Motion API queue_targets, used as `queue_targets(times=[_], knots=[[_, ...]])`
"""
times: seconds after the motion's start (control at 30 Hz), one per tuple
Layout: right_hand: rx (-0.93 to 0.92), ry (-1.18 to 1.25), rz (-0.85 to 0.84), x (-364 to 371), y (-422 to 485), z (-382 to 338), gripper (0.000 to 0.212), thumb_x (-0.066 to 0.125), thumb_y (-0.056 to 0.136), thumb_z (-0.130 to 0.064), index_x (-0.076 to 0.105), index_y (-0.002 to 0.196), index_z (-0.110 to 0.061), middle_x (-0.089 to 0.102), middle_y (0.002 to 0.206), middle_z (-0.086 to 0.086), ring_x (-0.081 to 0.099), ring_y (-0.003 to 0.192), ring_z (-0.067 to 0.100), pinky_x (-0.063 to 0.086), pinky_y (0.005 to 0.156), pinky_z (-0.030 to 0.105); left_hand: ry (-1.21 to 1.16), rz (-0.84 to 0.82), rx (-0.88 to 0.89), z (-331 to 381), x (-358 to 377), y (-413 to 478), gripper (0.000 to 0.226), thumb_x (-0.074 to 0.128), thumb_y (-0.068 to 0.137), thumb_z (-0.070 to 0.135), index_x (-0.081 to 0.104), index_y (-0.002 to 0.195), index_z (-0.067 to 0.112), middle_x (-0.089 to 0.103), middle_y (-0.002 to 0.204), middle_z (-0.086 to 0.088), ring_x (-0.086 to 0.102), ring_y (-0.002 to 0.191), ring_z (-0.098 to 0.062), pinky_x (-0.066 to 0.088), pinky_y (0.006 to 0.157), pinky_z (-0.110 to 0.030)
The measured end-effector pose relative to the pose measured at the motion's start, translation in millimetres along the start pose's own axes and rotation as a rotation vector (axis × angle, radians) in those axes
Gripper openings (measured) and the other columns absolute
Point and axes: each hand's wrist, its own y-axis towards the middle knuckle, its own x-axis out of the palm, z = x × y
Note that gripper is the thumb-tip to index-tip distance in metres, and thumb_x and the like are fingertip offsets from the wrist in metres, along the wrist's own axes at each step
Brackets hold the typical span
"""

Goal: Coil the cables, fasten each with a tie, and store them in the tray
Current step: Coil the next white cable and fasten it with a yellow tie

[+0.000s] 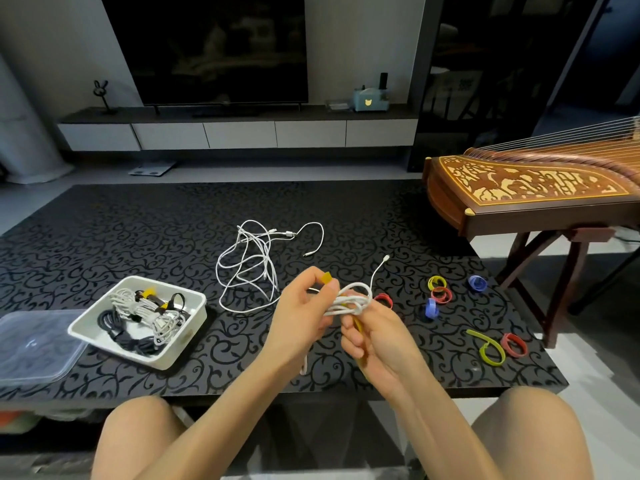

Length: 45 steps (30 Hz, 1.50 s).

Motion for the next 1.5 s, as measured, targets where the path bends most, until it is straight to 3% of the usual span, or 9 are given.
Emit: queue_targets(times=[0.13,0.27,0.4,0.5,0.63,0.73,0.93,1.17,1.5], knots=[[-0.160,-0.220,-0.003,-8.8,-17.0,-0.1,0.014,0.050,0.094,0.000,0.057,0.104,-0.004,0.065,0.067,0.009,0.052,0.048,0.015,0.045,0.045,0.025,0.044,0.146,0.062,2.3,-5.7,8.8,0.025,0.063,0.090,0.018,0.059,0.066,0.015,0.035,0.045,0.003,0.028,0.038,-0.005,0.025,0.038,-0.013],[-0.355,-0.505,0.021,-11.9,-33.5,-11.0,0.003,0.061,0.089,-0.002,0.063,0.088,-0.003,0.068,0.068,0.012,0.063,0.056,0.019,0.052,0.054,0.025,0.154,0.140,0.124,3.1,-7.4,13.2,0.027,0.068,0.086,0.022,0.064,0.060,0.018,0.035,0.044,0.002,0.028,0.044,-0.009,0.028,0.043,-0.015],[-0.357,-0.593,-0.228,-4.2,-36.5,-32.1,0.027,0.068,0.081,-0.021,0.067,0.098,0.000,0.072,0.089,0.013,0.070,0.081,0.023,0.056,0.074,0.026,0.309,0.049,0.180,4.1,-4.2,11.5,0.021,0.067,0.087,0.025,0.069,0.066,0.020,0.057,0.052,-0.016,0.047,0.051,-0.016,0.041,0.058,-0.030],[-0.375,-0.500,-0.220,-1.3,-28.1,-41.6,0.033,0.056,0.082,-0.023,0.066,0.099,0.004,0.069,0.080,0.013,0.065,0.067,0.023,0.055,0.060,0.026,0.414,-0.025,0.235,6.7,-5.3,8.7,0.019,0.064,0.090,0.027,0.069,0.072,0.024,0.060,0.056,-0.002,0.047,0.053,-0.009,0.040,0.057,-0.033],[-0.393,-0.407,-0.131,0.0,-17.7,-43.3,0.034,0.049,0.086,-0.032,0.069,0.097,-0.007,0.054,0.062,0.001,0.044,0.049,0.009,0.034,0.040,0.020,0.532,-0.090,0.319,7.1,-4.5,2.6,0.021,0.047,0.091,0.038,0.058,0.075,0.031,0.054,0.065,-0.003,0.048,0.061,-0.018,0.042,0.063,-0.041],[-0.376,-0.374,-0.147,0.5,-15.9,-41.6,0.033,0.050,0.086,-0.036,0.073,0.099,-0.016,0.046,0.062,-0.005,0.037,0.053,0.007,0.029,0.042,0.019,0.534,-0.078,0.328,6.6,-4.8,1.4,0.023,0.044,0.092,0.041,0.054,0.075,0.030,0.050,0.064,-0.008,0.046,0.062,-0.025,0.040,0.062,-0.046],[-0.446,-0.414,-0.111,1.3,-15.2,-38.1,0.025,0.060,0.080,-0.026,0.072,0.102,-0.019,0.063,0.069,-0.005,0.047,0.055,0.010,0.042,0.047,0.018,0.519,-0.073,0.328,6.5,-1.2,0.8,0.023,0.044,0.093,0.040,0.059,0.083,0.027,0.057,0.068,-0.006,0.052,0.064,-0.028,0.045,0.063,-0.048],[-0.416,-0.332,0.002,1.5,-10.8,-31.7,0.024,0.066,0.080,-0.014,0.071,0.101,-0.025,0.065,0.076,0.005,0.047,0.053,0.013,0.041,0.044,0.018,0.702,-0.049,0.390,4.9,-2.3,-1.6,0.029,0.043,0.095,0.033,0.042,0.067,0.040,0.043,0.057,0.008,0.037,0.051,-0.011,0.031,0.051,-0.027],[-0.435,-0.513,0.075,3.2,-13.3,-33.1,0.012,0.066,0.086,-0.007,0.072,0.085,-0.018,0.071,0.073,0.004,0.050,0.048,0.015,0.044,0.043,0.021,0.720,-0.095,0.403,10.6,-4.5,-3.4,0.022,0.046,0.098,0.023,0.056,0.080,0.017,0.050,0.060,-0.004,0.045,0.057,-0.021,0.038,0.058,-0.034]])
